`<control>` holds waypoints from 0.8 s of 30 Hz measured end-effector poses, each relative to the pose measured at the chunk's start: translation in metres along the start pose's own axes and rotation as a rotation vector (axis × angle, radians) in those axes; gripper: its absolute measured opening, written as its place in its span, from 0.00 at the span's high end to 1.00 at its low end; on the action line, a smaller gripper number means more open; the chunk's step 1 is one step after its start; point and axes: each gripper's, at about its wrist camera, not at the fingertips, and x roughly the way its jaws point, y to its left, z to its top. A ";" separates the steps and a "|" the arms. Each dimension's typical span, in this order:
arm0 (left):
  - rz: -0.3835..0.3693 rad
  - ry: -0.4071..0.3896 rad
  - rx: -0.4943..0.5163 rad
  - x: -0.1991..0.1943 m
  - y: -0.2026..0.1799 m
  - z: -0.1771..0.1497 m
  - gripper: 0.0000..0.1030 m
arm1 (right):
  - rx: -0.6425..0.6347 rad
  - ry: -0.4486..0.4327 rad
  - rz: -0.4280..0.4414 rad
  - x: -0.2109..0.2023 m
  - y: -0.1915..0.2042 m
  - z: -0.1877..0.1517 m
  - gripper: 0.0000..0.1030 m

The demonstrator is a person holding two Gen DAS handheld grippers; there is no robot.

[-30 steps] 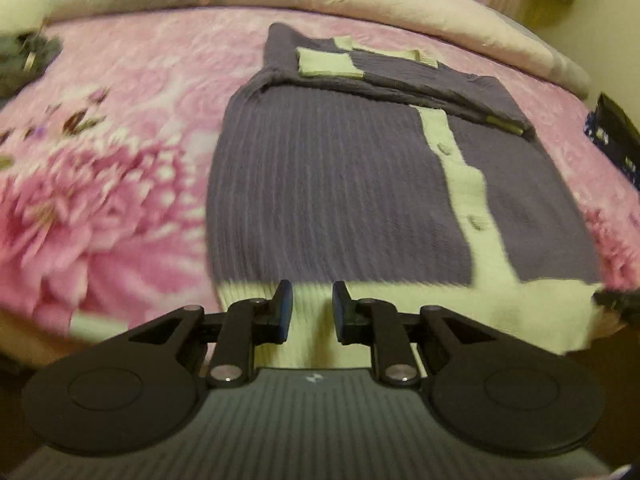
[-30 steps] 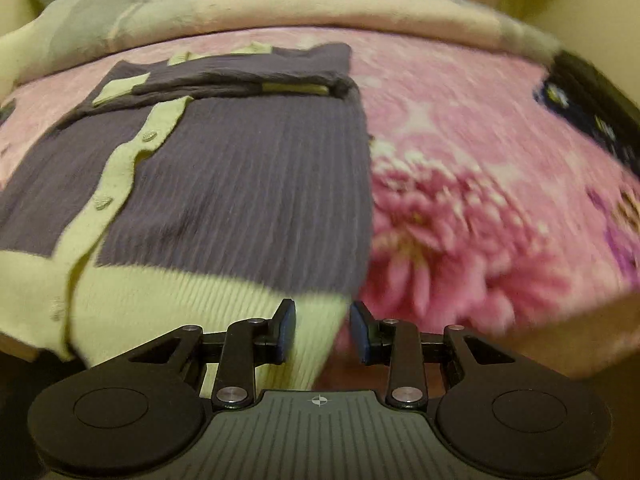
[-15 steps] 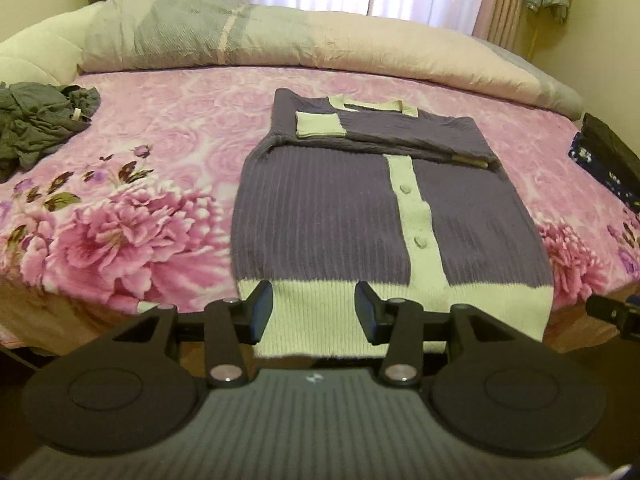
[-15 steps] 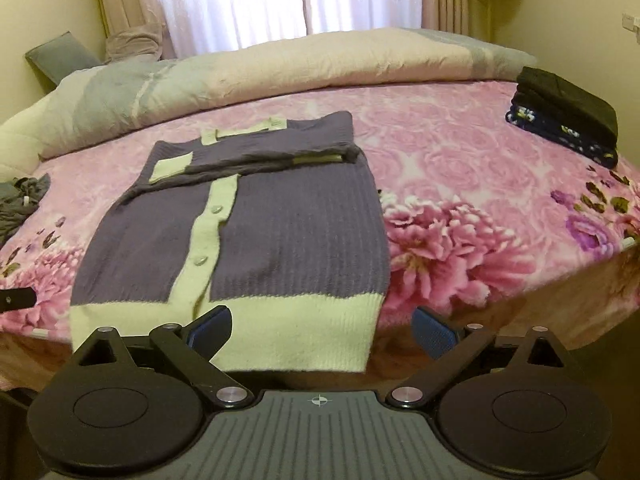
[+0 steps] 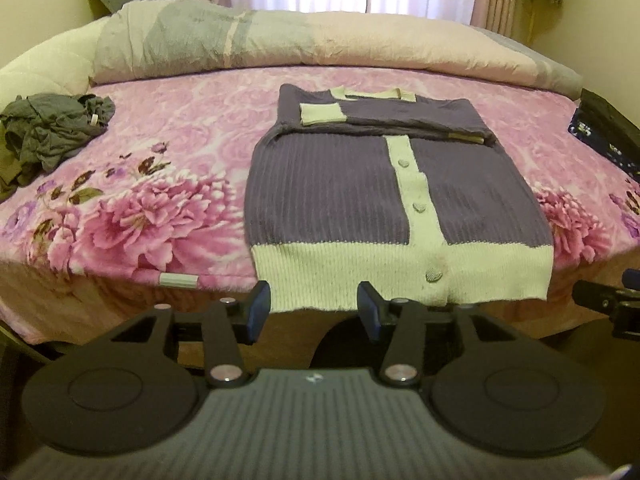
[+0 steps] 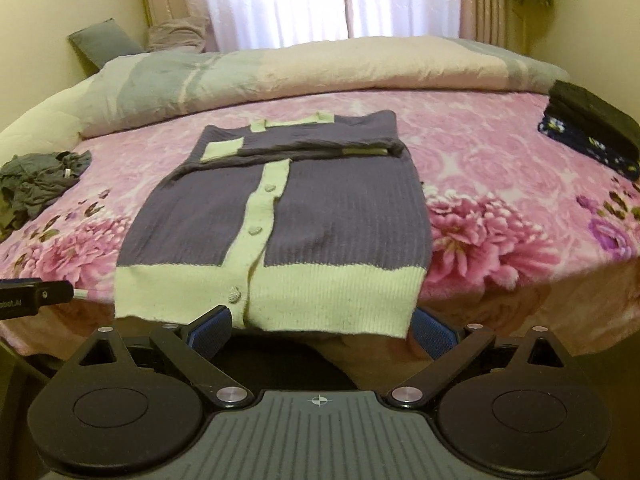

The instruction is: Fold clothes

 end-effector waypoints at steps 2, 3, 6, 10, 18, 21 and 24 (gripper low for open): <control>0.002 0.001 0.010 0.000 -0.003 0.000 0.57 | -0.002 0.001 -0.014 0.002 0.000 0.000 0.04; 0.002 0.003 0.014 0.000 -0.004 -0.001 0.57 | -0.001 0.003 -0.018 0.002 0.000 -0.001 0.04; 0.000 0.010 0.026 0.000 -0.006 -0.002 0.57 | 0.001 0.007 -0.019 0.003 -0.001 -0.002 0.04; 0.000 0.019 0.040 0.001 -0.009 -0.005 0.57 | 0.002 0.013 -0.016 0.004 -0.002 -0.004 0.04; -0.015 0.041 0.050 0.007 -0.011 -0.010 0.57 | -0.008 0.032 -0.020 0.008 -0.001 -0.009 0.04; -0.018 0.048 0.045 0.009 -0.010 -0.012 0.57 | -0.010 0.037 -0.025 0.010 0.001 -0.008 0.04; -0.019 0.054 0.042 0.011 -0.009 -0.012 0.57 | -0.013 0.037 -0.029 0.011 0.002 -0.008 0.04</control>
